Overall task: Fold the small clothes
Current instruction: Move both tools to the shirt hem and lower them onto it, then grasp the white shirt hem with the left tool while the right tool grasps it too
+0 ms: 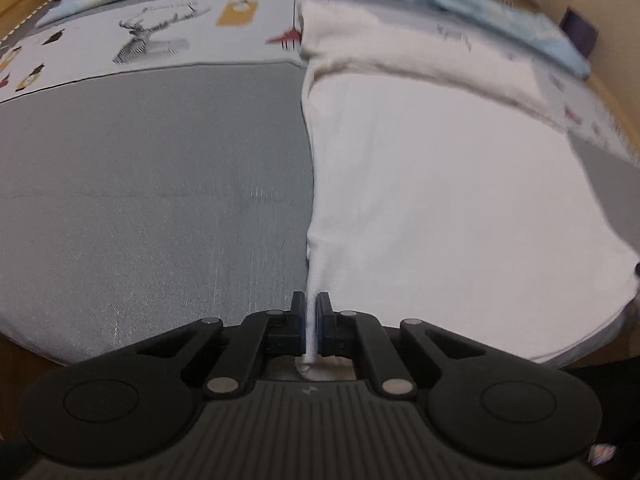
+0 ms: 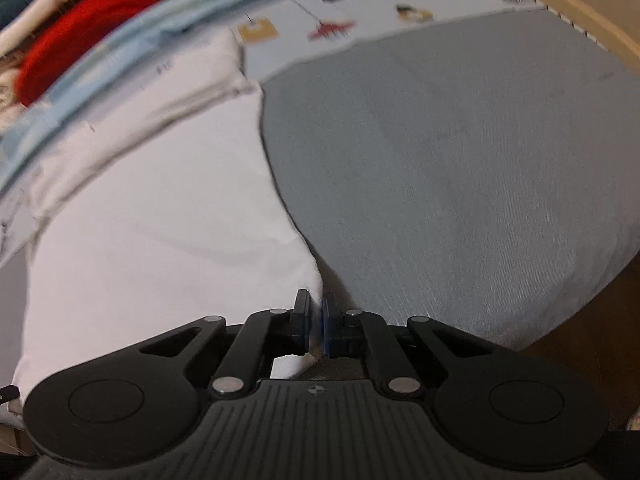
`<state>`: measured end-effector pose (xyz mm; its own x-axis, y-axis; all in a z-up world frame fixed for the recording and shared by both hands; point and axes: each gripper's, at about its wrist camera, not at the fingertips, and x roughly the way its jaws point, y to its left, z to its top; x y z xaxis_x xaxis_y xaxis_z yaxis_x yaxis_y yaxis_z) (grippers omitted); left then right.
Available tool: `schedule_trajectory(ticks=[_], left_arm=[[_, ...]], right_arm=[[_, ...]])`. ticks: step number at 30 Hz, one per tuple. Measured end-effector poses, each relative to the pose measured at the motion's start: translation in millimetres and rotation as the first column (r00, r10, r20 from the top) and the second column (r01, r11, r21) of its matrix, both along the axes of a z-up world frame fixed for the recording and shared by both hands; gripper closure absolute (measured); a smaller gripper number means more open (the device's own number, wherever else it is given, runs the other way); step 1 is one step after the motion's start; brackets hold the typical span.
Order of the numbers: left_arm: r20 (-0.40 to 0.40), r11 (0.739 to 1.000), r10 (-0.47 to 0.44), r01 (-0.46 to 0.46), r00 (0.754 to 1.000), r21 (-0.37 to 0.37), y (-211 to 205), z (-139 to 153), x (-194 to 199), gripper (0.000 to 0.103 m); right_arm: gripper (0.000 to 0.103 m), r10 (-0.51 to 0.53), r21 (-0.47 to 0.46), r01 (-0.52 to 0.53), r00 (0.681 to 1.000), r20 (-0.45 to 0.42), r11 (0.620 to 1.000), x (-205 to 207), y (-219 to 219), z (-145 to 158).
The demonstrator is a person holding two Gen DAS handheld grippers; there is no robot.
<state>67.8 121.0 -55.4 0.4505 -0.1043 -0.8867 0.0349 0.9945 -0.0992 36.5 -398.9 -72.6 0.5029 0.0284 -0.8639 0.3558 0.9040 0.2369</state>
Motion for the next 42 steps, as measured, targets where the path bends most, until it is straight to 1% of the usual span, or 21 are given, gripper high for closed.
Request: schedule_trajectory(ticks=[1, 3, 5, 6, 7, 9, 13, 16, 19, 30, 32, 33, 34, 35, 36, 38, 40, 41, 42], left_arm=[[-0.007, 1.000, 0.004, -0.004, 1.000, -0.002, 1, -1, 0, 0.098], [-0.057, 1.000, 0.008, -0.008, 0.998, -0.001, 0, -10, 4, 0.096], [-0.119, 1.000, 0.023, -0.022, 0.993, 0.010, 1, -21, 7, 0.080], [-0.130, 1.000, 0.026, -0.025, 0.991, 0.010, 0, -23, 7, 0.066], [-0.127, 1.000, 0.021, -0.019, 0.992, 0.013, -1, -23, 7, 0.066], [-0.111, 0.999, 0.014, -0.011, 0.994, 0.031, -3, -22, 8, 0.066], [-0.117, 0.999, 0.014, -0.009, 0.993, 0.040, -5, -24, 10, 0.067], [-0.114, 0.999, 0.007, -0.001, 0.993, 0.051, -7, -23, 10, 0.067], [-0.114, 0.999, 0.007, -0.001, 0.993, 0.049, -5, -25, 11, 0.067], [-0.115, 0.999, 0.009, -0.003, 0.993, 0.050, -8, -27, 13, 0.068], [-0.114, 0.999, 0.008, -0.003, 0.993, 0.050, -8, -26, 13, 0.074], [-0.113, 0.999, 0.007, -0.002, 0.994, 0.047, -8, -26, 12, 0.081], [-0.113, 0.999, 0.004, 0.000, 0.994, 0.041, -8, -26, 12, 0.092], [-0.112, 0.999, -0.001, 0.005, 0.994, 0.034, -9, -25, 12, 0.096], [-0.105, 0.999, -0.007, 0.011, 0.994, 0.038, -9, -24, 11, 0.097], [-0.084, 0.998, -0.016, 0.021, 0.996, 0.051, -11, -19, 10, 0.097], [-0.054, 0.999, -0.017, 0.019, 0.998, 0.040, -11, -11, 7, 0.097], [-0.048, 0.999, -0.014, 0.015, 0.999, 0.031, -11, -9, 7, 0.097], [-0.056, 1.000, -0.008, 0.010, 0.998, 0.025, -10, -10, 8, 0.096]], right_arm=[[0.098, -0.006, -0.006, 0.006, 1.000, -0.025, 1.000, 0, -1, -4], [0.095, -0.023, 0.001, 0.023, 0.996, -0.086, 1.000, 1, -3, -16], [0.091, -0.040, 0.002, 0.040, 0.992, -0.117, 0.999, 1, -4, -22], [0.085, -0.046, -0.006, 0.046, 0.991, -0.123, 0.999, 1, -5, -23], [0.083, -0.047, -0.009, 0.047, 0.991, -0.125, 0.999, 1, -5, -24], [0.083, -0.037, -0.014, 0.035, 0.991, -0.128, 0.999, 3, -2, -26], [0.083, -0.005, -0.049, -0.002, 0.991, -0.130, 0.999, 8, 4, -28], [0.083, -0.004, -0.052, -0.003, 0.992, -0.130, 0.999, 7, 4, -28], [0.083, -0.001, -0.058, -0.006, 0.991, -0.130, 0.998, 12, 7, -29], [0.083, 0.004, -0.073, -0.014, 0.992, -0.127, 0.997, 11, 8, -29], [0.083, 0.006, -0.077, -0.016, 0.992, -0.128, 0.997, 11, 9, -29], [0.083, 0.007, -0.079, -0.017, 0.992, -0.128, 0.997, 11, 10, -29], [0.083, 0.008, -0.080, -0.018, 0.992, -0.127, 0.997, 11, 10, -29], [0.084, 0.007, -0.081, -0.017, 0.992, -0.126, 0.997, 11, 10, -28], [0.096, 0.008, -0.080, -0.018, 0.993, -0.121, 0.997, 10, 10, -28], [0.096, 0.000, -0.075, -0.007, 0.996, -0.094, 0.997, 8, 9, -23], [0.096, -0.004, -0.071, 0.000, 0.998, -0.060, 0.997, 5, 8, -15], [0.096, -0.002, -0.069, -0.001, 0.998, -0.055, 0.998, 4, 7, -14], [0.096, 0.000, -0.070, -0.005, 0.998, -0.069, 0.998, 5, 7, -16]])
